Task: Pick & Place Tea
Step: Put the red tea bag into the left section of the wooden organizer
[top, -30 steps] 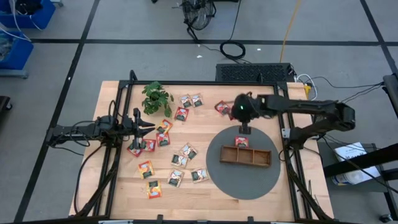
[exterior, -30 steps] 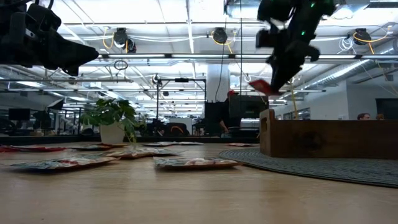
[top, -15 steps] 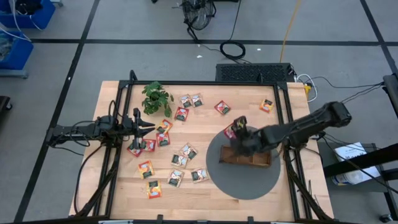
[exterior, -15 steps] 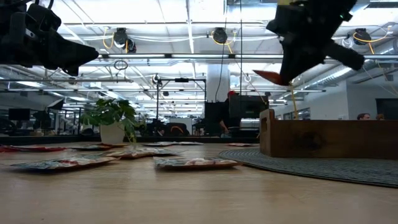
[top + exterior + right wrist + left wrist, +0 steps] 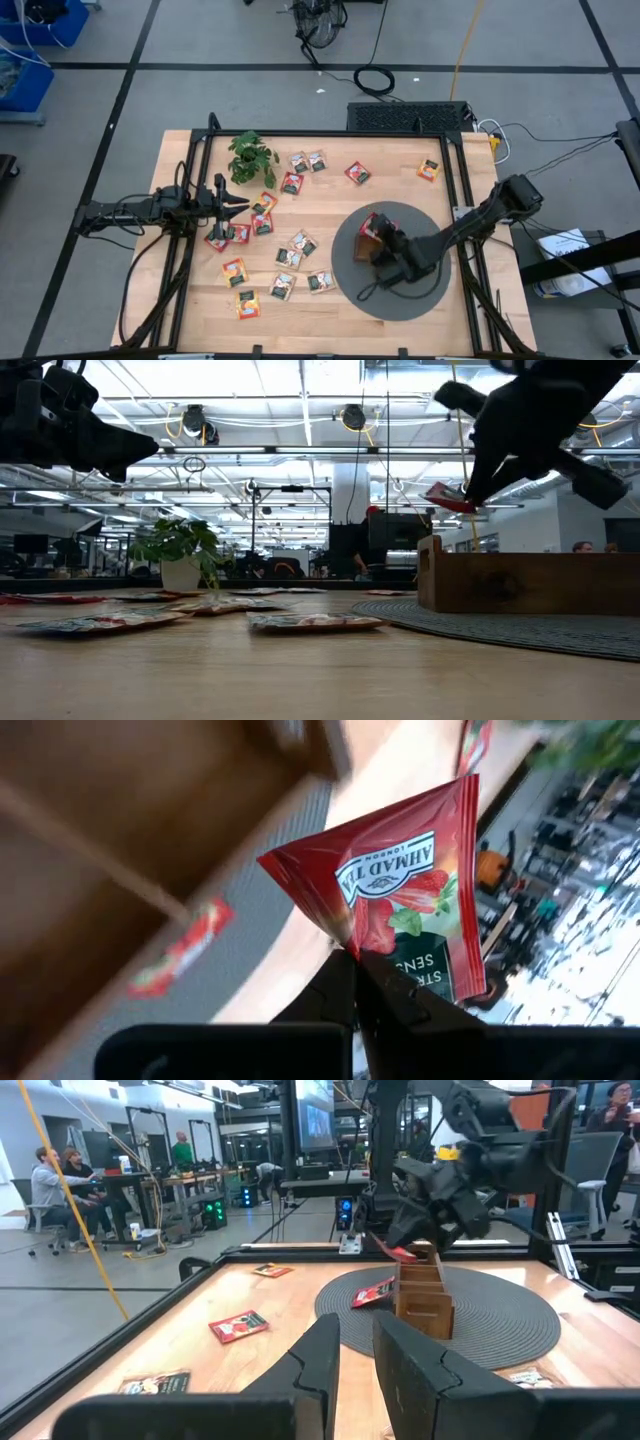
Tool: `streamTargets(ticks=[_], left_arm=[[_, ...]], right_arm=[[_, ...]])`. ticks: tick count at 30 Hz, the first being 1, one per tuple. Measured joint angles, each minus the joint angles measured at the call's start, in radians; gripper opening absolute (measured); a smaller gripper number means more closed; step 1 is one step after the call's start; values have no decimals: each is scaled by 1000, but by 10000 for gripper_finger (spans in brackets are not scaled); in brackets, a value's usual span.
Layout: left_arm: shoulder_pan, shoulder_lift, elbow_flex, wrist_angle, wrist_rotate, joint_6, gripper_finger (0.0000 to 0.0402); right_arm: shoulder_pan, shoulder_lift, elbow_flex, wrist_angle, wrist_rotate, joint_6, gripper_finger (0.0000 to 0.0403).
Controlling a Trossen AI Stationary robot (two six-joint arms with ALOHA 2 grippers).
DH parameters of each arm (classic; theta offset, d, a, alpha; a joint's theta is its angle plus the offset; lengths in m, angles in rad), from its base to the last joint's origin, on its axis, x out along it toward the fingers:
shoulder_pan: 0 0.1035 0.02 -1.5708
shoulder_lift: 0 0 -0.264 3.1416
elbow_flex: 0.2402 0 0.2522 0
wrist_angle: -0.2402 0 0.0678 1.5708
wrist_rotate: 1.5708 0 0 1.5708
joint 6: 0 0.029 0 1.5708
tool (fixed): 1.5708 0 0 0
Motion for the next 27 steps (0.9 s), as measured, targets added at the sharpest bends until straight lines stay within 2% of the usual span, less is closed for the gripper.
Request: streamTargets(ticks=[4,9,14,23,27], left_arm=[[0,0,0,0,0,0,72],[0,0,0,0,0,0,72],[0,0,0,0,0,0,72],[0,0,0,0,0,0,72],[0,0,0,0,0,0,72]], right_arm=[[35,41,47,-7,-10,23,0],[39,84,52,-66,-83,56,0],[37,132,51,-145,-86,72,0],[19,191,51,-143,-81,-155,0],[5,196,51,-144,-29,-196,0]])
